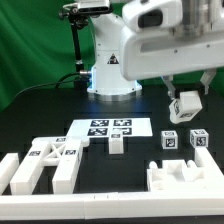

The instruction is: Assemble chair

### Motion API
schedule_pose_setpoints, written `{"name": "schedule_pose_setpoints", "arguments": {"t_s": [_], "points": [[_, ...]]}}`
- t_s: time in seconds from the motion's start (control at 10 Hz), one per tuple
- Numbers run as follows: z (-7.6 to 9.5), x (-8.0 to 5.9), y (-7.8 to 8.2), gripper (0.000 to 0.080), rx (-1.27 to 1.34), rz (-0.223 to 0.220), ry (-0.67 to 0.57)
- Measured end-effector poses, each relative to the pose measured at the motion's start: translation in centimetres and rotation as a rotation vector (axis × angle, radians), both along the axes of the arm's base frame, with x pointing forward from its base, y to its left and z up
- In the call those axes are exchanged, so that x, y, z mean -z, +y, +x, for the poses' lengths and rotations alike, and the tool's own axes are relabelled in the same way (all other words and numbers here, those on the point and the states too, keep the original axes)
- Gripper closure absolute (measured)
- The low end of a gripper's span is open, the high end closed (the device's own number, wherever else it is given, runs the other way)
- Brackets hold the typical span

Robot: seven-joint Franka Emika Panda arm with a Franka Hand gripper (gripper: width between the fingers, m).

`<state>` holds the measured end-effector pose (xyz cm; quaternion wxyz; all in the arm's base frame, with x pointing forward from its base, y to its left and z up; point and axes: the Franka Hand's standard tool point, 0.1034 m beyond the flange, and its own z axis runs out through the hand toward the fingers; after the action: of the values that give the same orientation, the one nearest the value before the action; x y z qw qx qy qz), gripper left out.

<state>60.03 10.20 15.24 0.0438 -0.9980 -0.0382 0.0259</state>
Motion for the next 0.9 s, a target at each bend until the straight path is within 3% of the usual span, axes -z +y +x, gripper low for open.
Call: {"name": "schedule_pose_setpoints", "arguments": {"t_s": [0.1,0.4,0.5,0.7,0.9], "points": [[-0.1,0.2,-0.1,0.0518,0.006,0.001,-0.054],[2.1,1.1,0.3,0.0518,0.014,0.015,-0.293],[3.8,0.7,0.8,0.0517,0.018,0.026,-0.441],[4.4,1.3,1.7,0.0517,0.031,0.039,-0.587],[4.4,1.4,1.3,0.0517,0.032,0.037,-0.694]]}}
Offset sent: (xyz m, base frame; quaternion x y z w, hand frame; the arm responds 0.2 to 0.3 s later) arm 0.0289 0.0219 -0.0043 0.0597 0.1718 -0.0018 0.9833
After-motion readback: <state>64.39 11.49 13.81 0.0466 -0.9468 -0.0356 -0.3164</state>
